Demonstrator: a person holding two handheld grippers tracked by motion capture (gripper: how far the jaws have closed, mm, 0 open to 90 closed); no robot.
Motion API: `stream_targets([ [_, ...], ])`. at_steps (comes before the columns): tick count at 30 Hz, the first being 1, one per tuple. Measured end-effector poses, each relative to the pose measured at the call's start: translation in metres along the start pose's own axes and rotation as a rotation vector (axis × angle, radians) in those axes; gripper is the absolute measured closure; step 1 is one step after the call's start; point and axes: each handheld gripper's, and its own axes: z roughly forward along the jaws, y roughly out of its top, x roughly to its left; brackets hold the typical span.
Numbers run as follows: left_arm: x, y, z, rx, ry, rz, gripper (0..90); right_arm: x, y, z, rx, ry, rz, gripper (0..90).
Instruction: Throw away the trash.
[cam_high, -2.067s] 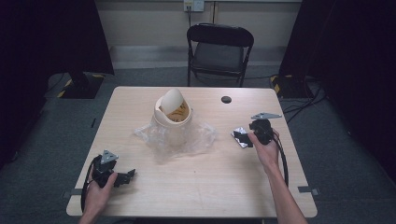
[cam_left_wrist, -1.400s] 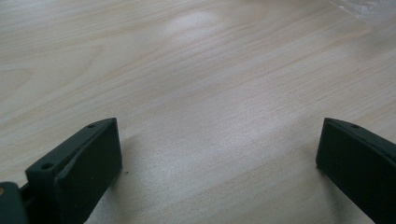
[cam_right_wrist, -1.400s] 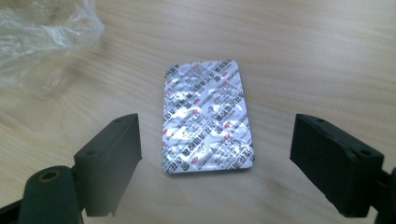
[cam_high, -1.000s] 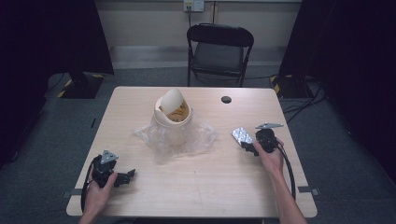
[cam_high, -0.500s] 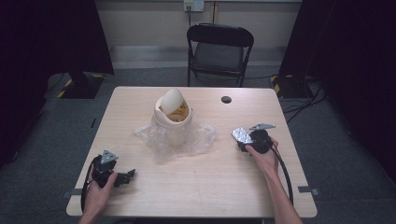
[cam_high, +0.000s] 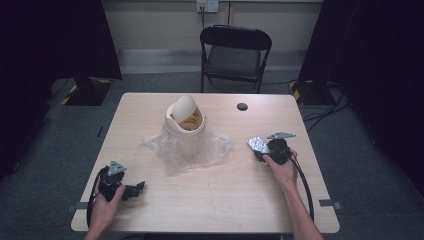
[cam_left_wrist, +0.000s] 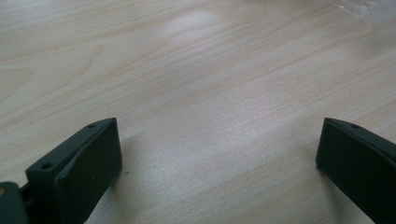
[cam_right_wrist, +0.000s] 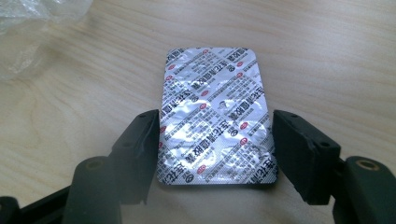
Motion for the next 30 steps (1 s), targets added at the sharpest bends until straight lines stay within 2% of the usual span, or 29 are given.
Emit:
stream_targets([
  [11, 0.0, 0.0, 0.0, 0.0, 0.0, 0.001, 0.0, -0.002, 0.004, -0.009, -0.019, 0.031, 0.031, 34.3],
  [12, 0.0, 0.0, 0.0, 0.0, 0.0, 0.001, 0.0, -0.003, 0.004, -0.011, -0.032, 0.037, 0.044, 34.3],
  [22, 0.0, 0.0, 0.0, 0.0, 0.0, 0.002, 0.0, -0.006, 0.007, -0.02, -0.058, 0.068, 0.062, 34.3],
  [25, 0.0, 0.0, 0.0, 0.0, 0.0, 0.0, 0.0, -0.004, 0.009, -0.024, -0.066, 0.075, 0.059, 34.4],
  [27, 0.0, 0.0, 0.0, 0.0, 0.0, 0.0, 0.0, -0.002, 0.013, -0.027, -0.056, 0.077, 0.049, 34.4],
  [30, 0.0, 0.0, 0.0, 0.0, 0.0, 0.001, 0.0, 0.002, 0.022, -0.031, -0.073, 0.087, 0.033, 34.4],
])
